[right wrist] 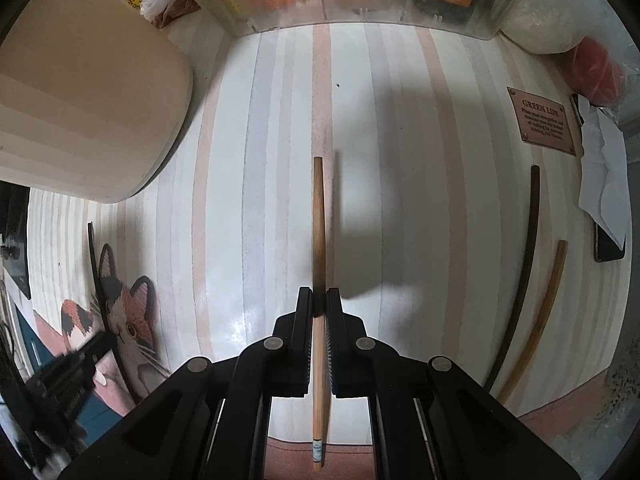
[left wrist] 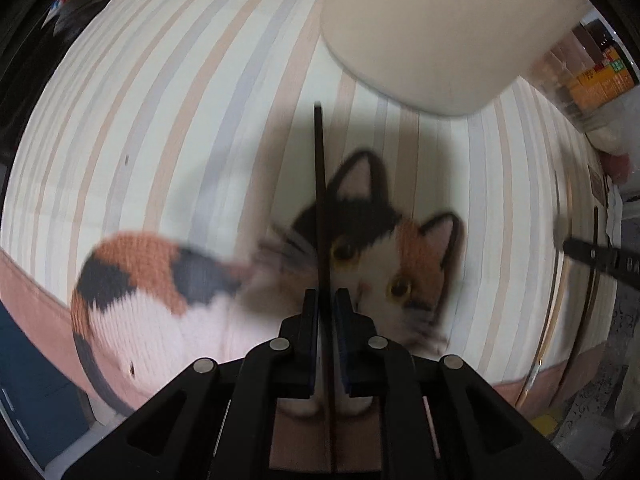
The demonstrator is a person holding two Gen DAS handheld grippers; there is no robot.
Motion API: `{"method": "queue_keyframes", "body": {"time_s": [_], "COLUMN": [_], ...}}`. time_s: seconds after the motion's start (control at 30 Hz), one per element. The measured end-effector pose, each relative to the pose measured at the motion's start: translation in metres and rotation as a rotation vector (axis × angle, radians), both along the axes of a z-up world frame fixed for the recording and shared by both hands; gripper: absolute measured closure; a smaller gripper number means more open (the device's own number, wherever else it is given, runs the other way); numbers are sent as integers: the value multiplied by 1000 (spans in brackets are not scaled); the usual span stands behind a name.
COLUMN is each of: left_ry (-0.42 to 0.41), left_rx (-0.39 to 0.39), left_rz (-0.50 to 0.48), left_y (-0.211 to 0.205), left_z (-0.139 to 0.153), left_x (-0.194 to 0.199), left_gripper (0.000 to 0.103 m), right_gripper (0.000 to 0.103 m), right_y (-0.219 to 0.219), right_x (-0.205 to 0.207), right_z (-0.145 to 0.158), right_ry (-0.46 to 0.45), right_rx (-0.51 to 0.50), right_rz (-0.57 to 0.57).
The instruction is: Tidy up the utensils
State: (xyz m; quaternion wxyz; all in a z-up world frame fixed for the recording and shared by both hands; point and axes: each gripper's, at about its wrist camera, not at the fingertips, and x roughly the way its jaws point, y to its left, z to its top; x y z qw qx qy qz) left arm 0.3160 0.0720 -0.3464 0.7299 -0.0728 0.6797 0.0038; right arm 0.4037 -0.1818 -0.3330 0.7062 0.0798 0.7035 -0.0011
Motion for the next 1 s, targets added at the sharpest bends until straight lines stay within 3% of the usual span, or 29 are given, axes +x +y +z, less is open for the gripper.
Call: {"method": "queue_keyframes", "body": {"time_s": [0.13,0.3,0.43,0.7,1.0], "left_ry": [-21,-43,-101,-248,-393], "left_rx": [67,71,48,-3,-11], "left_rz": [-67,-67,-47,-36,-22], "left_y": [-17,-27,-7,-4,1], "left_z": [1,3,37,108,149], "left_x": [13,13,15,-20,-9], "left_gripper": [98,100,100,100,100], "right_gripper": [97,97,97,97,97], "right_y": [4,28,31,25,18], "right_x": [1,0,-9,-22,-28], "right_z": [-4,-14,-5,30,83], "right_ry": [5,1,-32,-129,-273], "right_rx": [-15,-18,-16,39,63], "right_rz": [-2,-4,2,-2,18]}}
